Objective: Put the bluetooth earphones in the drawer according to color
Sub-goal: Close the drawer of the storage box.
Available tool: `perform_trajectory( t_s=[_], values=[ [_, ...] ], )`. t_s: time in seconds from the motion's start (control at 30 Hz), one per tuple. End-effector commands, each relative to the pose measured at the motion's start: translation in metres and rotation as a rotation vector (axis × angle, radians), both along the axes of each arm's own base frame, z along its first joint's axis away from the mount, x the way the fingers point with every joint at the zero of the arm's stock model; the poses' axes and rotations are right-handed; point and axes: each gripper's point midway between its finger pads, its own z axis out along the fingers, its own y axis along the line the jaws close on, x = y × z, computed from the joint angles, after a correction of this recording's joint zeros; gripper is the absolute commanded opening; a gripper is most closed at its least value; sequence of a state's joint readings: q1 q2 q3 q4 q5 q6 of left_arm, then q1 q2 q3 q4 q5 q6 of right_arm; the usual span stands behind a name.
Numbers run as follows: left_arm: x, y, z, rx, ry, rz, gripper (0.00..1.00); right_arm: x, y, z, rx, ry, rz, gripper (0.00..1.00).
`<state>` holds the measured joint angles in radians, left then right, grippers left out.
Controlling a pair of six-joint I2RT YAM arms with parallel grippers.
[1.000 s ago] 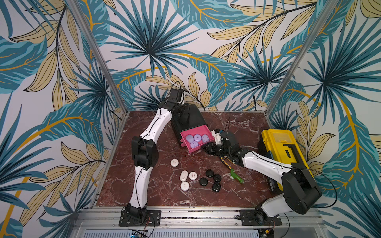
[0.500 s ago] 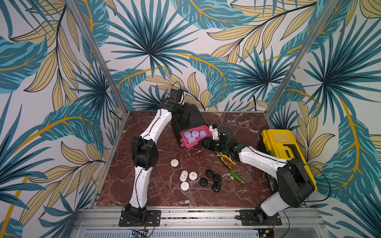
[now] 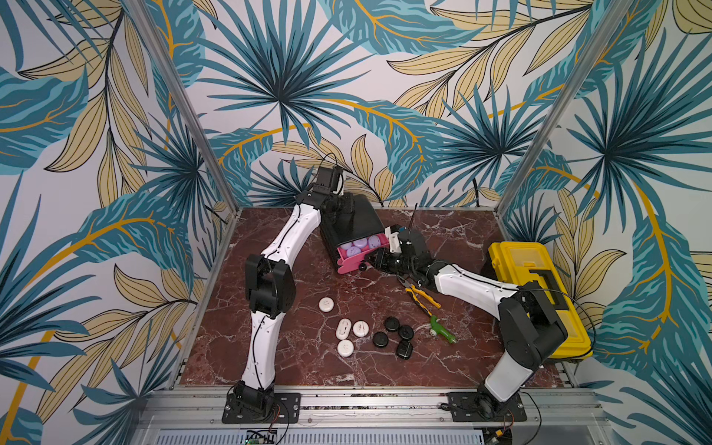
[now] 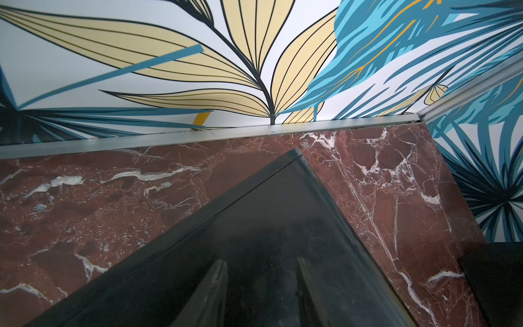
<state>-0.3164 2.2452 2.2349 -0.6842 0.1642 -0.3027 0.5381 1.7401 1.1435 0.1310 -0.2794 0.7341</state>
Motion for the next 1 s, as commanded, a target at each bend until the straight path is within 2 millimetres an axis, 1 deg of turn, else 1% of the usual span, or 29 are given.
perform_trajectory(
  t_s=[0.0,0.2,0.43,0.63,0.77,0.97],
  values=[
    [-0.037,0.01,-0.084,0.079,0.281,-0.002,0.44,0.029,0.0,0.023,0.029,-0.101,-0.07,0.32],
    [-0.038,0.009,-0.087,0.077,0.286,-0.006,0.43,0.038,0.005,0.024,0.045,-0.108,-0.079,0.33],
    [-0.038,0.008,-0.088,0.073,0.29,-0.007,0.42,0.054,0.01,0.02,0.031,-0.114,-0.099,0.34],
    [-0.04,0.008,-0.087,0.069,0.294,-0.01,0.42,0.062,0.016,0.019,0.045,-0.106,-0.096,0.38],
    [-0.04,0.009,-0.087,0.078,0.292,-0.008,0.42,0.057,0.015,0.023,0.05,-0.105,-0.089,0.39],
    [-0.039,0.01,-0.085,0.077,0.286,-0.007,0.42,0.034,0.003,0.026,0.052,-0.106,-0.078,0.51]
  ],
)
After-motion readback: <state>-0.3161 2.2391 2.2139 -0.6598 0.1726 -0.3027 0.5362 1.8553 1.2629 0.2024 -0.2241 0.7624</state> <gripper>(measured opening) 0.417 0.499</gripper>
